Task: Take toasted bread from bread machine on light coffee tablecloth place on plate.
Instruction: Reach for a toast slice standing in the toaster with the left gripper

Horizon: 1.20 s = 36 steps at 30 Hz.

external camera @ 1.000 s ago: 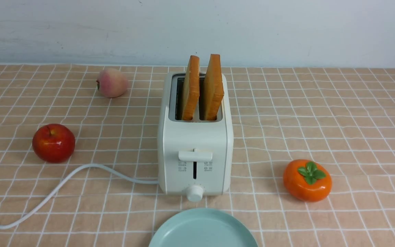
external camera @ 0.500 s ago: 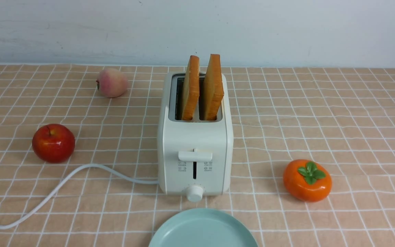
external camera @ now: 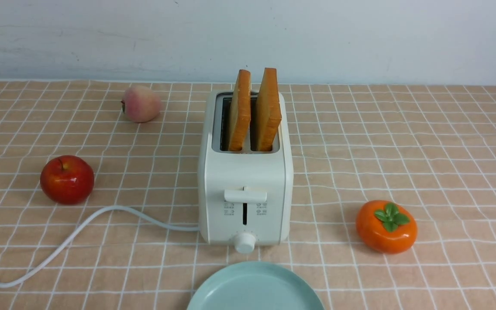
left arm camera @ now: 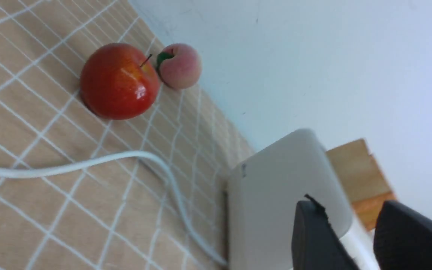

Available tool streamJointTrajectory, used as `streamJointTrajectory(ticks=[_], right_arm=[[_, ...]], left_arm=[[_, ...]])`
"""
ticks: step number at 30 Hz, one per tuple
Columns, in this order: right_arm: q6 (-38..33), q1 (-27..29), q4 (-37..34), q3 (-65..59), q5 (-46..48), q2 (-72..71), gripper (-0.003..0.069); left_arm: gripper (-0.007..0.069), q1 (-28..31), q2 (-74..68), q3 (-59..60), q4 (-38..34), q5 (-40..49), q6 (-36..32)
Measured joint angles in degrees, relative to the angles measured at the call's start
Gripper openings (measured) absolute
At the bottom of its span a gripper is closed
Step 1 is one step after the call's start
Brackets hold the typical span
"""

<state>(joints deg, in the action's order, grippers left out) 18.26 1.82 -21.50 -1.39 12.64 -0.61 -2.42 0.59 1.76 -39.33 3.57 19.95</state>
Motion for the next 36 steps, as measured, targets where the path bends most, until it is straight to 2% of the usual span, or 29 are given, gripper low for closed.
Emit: streamJointTrajectory(ticks=[4, 9, 14, 19, 22, 24, 26, 27, 28, 31, 33, 35, 36], right_arm=[[0.8, 0.0, -4.8, 0.0, -4.1, 0.0, 0.024], [0.8, 0.0, -5.8, 0.0, -6.9, 0.0, 0.024], [0.9, 0.0, -7.1, 0.0, -8.7, 0.0, 0.024], [0.9, -0.1, -9.9, 1.4, -11.8, 0.0, 0.0231], [0.7, -1.4, -10.1, 11.9, -8.2, 0.4, 0.0189], [-1.1, -2.2, -8.1, 19.9, -2.3, 2.7, 0.0152], [-4.9, -3.3, -5.2, 29.8, 7.0, 8.5, 0.01], [-5.2, -3.3, -4.9, 29.8, 8.1, 8.5, 0.01], [-8.0, -3.8, -3.8, 35.4, 15.9, 14.1, 0.0063], [-14.2, -3.9, -2.7, 44.0, 31.1, 25.5, 0.0013], [-17.2, -3.9, -2.4, 46.8, 38.1, 32.1, 0.0003], [-17.9, -3.9, -2.2, 47.4, 41.3, 36.2, 0.0003], [-18.3, -3.9, -2.2, 47.5, 43.2, 39.0, 0.0003]], left_arm=[[0.0225, 0.0, 0.0, 0.0, -8.8, -2.9, 0.0], [0.0161, 0.0, 0.0, 0.0, -11.2, -4.7, -0.2], [-0.0014, 0.0, 0.0, 0.0, -11.6, -8.9, -2.2], [-0.0014, 0.0, 0.0, -0.9, -12.1, -14.1, -2.5], [-0.0014, 0.0, 0.0, -7.7, -10.6, -15.1, -5.3], [-0.0014, 0.0, -0.4, -13.0, -8.3, -13.4, -9.0], [-0.0014, 0.0, -3.9, -20.3, -5.8, -7.8, -13.4], [-0.0014, 0.0, -4.9, -21.0, -5.3, -7.1, -14.4], [-0.0014, 0.0, -9.4, -25.8, -3.5, -1.0, -17.8], [-0.0014, 0.0, -21.8, -35.5, 0.7, 15.8, -23.2], [-0.0014, 0.0, -31.0, -40.9, 3.4, 28.2, -24.3], [-0.0014, 0.0, -38.0, -44.5, 4.9, 34.9, -24.7], [-0.0014, 0.0, -43.9, -47.2, 5.6, 41.0, -24.8]])
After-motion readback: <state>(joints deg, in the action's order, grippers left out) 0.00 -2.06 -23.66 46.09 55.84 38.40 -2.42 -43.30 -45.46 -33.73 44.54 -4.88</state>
